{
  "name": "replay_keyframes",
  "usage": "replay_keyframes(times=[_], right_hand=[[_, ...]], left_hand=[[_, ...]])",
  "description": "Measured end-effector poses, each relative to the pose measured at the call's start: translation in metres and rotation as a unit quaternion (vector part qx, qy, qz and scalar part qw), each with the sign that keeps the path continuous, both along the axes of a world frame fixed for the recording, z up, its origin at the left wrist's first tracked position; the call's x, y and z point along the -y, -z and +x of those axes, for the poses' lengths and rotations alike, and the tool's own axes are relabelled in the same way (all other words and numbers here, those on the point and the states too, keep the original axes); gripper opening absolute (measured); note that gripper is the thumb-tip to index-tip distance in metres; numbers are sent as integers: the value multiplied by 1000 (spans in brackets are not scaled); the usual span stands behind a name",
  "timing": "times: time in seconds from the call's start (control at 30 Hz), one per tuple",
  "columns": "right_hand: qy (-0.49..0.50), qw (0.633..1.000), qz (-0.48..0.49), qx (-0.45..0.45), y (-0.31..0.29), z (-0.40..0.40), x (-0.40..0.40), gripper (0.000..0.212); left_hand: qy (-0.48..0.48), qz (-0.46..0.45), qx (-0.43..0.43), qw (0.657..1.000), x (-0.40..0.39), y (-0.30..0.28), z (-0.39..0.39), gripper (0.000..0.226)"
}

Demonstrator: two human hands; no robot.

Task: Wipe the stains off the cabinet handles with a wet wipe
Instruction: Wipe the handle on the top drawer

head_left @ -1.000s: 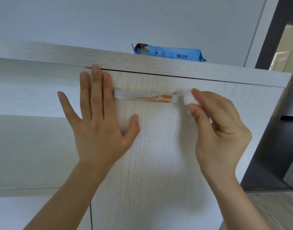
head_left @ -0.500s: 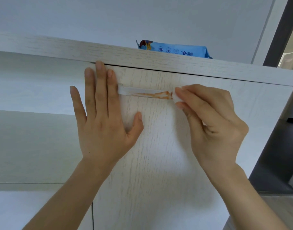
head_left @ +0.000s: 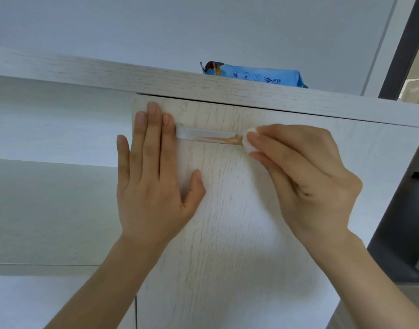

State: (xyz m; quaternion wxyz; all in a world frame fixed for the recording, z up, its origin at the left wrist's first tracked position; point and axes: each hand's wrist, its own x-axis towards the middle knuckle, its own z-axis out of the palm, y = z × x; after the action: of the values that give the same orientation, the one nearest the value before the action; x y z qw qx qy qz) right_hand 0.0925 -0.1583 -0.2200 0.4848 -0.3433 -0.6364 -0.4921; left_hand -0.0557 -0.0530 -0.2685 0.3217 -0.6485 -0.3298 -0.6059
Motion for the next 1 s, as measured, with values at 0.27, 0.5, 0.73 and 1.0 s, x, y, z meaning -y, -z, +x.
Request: replay_keyframes(times=[0.27, 0.5, 0.73, 1.0], right_hand=[[0, 1000, 2, -1, 1, -1, -2, 15], [-49, 996, -27, -63, 2, -1, 5, 20], [-40, 998, -29, -42, -2, -10, -2, 17], [2, 999, -25, -42, 0, -8, -2, 15]], left_hand=[[-42, 1, 9, 999, 1, 4, 3, 65], [-6, 51, -19, 999, -5, 3, -13, 60], [1, 46, -24, 999, -8, 6, -12, 61], [9, 50, -21, 998, -9, 7, -13, 62]])
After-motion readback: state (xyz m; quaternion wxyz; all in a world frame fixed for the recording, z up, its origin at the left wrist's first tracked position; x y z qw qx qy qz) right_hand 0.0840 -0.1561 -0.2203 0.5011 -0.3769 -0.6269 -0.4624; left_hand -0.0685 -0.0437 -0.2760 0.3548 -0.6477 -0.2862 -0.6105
